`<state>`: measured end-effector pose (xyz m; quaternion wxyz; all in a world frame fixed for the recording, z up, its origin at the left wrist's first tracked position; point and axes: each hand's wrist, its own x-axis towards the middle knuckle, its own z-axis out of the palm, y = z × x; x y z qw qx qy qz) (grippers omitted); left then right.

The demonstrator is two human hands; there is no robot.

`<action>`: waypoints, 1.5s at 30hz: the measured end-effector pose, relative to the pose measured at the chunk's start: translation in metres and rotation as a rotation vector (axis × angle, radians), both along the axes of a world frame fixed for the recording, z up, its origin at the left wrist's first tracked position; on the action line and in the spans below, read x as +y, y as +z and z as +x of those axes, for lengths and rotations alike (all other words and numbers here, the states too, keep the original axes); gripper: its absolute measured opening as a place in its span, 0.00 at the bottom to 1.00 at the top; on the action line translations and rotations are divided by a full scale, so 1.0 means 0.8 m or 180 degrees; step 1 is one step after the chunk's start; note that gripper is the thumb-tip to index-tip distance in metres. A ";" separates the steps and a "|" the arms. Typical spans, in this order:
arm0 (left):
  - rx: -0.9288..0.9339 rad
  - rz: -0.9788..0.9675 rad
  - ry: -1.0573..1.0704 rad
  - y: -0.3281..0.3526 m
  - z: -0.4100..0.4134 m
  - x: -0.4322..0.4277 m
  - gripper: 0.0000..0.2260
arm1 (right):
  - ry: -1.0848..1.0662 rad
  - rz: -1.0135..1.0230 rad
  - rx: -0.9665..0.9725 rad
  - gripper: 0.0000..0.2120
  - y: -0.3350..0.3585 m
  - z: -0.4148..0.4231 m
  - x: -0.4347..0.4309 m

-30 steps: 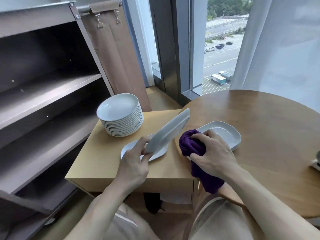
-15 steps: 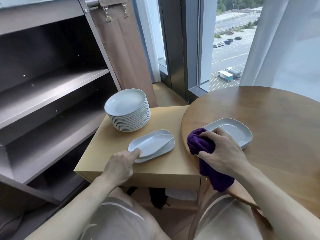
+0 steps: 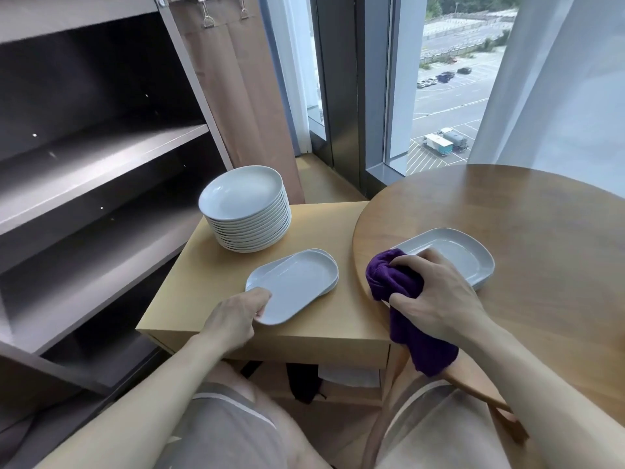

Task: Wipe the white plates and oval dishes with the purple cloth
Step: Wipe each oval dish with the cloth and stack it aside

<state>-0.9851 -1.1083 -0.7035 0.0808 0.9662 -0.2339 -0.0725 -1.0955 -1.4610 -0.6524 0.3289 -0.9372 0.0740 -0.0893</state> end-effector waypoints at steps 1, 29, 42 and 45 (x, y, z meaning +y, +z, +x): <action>0.0042 0.0058 -0.0014 -0.001 0.003 0.000 0.19 | 0.0000 0.0014 0.0005 0.24 -0.001 0.000 -0.001; 0.0368 0.0071 0.0114 -0.059 0.040 -0.032 0.29 | -0.1383 -0.0065 0.0406 0.27 0.007 -0.003 -0.080; 0.0018 -0.0947 0.0144 -0.027 -0.001 -0.085 0.36 | -0.1130 -0.0897 0.1084 0.24 0.000 0.011 -0.072; 0.0248 -0.1584 -0.0240 -0.003 -0.042 -0.173 0.47 | -0.1127 -0.0928 0.1126 0.22 0.002 0.012 -0.070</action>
